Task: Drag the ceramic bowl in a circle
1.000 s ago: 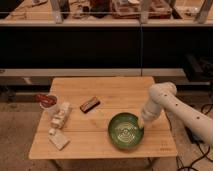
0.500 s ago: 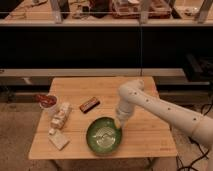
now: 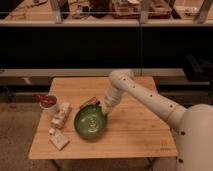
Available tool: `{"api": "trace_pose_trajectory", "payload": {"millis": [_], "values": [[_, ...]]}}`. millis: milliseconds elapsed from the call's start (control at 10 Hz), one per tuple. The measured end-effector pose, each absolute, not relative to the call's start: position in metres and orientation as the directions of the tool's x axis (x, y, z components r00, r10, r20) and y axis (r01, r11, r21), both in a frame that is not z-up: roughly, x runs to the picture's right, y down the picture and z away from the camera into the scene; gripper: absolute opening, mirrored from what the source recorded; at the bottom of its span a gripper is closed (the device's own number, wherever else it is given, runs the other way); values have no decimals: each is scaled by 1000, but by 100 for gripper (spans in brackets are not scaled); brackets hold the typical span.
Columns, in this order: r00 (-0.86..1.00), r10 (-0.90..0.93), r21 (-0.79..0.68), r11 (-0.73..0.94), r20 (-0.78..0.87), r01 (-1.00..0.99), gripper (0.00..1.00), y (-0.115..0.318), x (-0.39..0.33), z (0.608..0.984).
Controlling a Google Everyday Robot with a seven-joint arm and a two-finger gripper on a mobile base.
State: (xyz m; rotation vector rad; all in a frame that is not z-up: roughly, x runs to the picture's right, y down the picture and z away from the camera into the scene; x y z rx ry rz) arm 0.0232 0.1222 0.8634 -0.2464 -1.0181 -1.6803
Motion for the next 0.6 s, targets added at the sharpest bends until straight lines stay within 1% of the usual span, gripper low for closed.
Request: {"api": "trace_pose_trajectory", "payload": {"millis": [200, 300, 400, 500, 600], "values": [[-282, -698, 421, 31, 658, 906, 0, 111, 75, 889], [-243, -700, 386, 51, 672, 921, 0, 109, 98, 895], [-196, -703, 341, 71, 684, 937, 0, 108, 128, 898], [-144, -705, 286, 87, 694, 954, 0, 110, 169, 893], [-124, -704, 258, 87, 699, 962, 0, 114, 190, 888]]}}
